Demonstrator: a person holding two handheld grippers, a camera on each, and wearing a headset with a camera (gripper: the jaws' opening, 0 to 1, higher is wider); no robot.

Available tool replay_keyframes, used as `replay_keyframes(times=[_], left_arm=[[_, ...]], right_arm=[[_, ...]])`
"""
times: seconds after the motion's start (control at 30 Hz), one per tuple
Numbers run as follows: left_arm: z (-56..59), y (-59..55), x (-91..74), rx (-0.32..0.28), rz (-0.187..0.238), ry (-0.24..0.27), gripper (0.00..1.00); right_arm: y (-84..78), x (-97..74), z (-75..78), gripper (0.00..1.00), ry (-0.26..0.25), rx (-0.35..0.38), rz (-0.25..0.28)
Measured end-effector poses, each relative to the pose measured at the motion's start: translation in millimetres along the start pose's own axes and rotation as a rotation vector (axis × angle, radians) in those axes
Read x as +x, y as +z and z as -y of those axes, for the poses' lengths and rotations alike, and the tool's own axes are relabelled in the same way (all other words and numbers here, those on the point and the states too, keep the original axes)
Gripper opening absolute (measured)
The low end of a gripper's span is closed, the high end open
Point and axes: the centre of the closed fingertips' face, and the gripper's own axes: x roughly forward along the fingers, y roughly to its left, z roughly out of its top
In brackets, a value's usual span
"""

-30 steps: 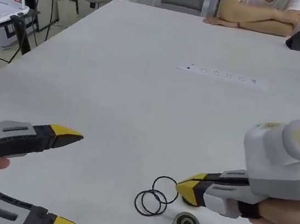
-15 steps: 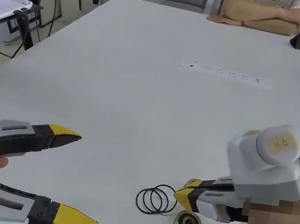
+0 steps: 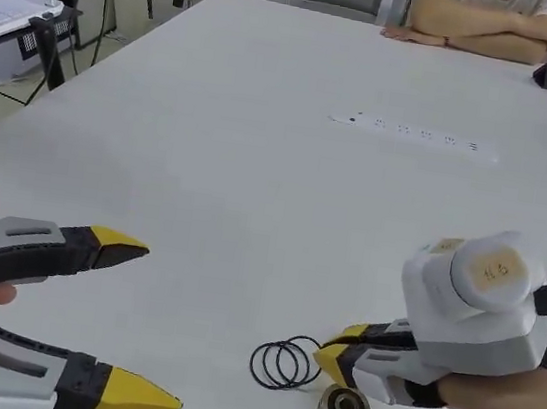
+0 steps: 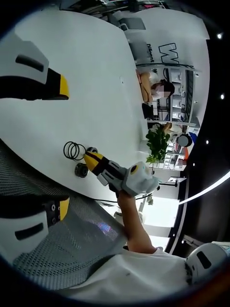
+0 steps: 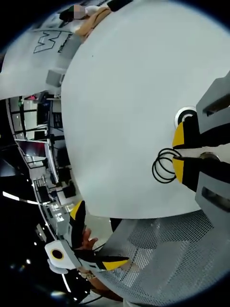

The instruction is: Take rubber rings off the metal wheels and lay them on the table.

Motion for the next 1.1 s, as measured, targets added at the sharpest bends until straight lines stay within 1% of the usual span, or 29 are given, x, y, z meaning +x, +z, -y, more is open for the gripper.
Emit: replay_keyframes(times=[0.13, 0.33, 0.67, 0.97, 1.1], left_arm=[[0.4, -1.0, 0.2, 0.002, -0.006, -0.001, 0.77], [-0.1, -1.3, 0.0, 0.003, -0.008, 0.003, 0.77], [0.2, -1.8, -0.6, 0.005, -0.012, 0.004, 0.77], [0.7, -2.5, -0.4, 0.004, -0.017, 0.0, 0.77], [0.6, -2.5, -0.5, 0.003, -0.017, 0.0, 0.77]], right_arm=[[-1.1, 0.6, 0.2, 0.05, -0.001, -0.004, -0.006], [-1.4, 1.3, -1.7, 0.05, -0.006, -0.041, -0.017], [5.0, -2.1, -1.3, 0.05, -0.007, -0.043, 0.005], [17.2, -12.0, 5.1, 0.06, -0.023, -0.019, 0.059], [24.9, -18.4, 10.7, 0.06, -0.031, 0.016, 0.103]])
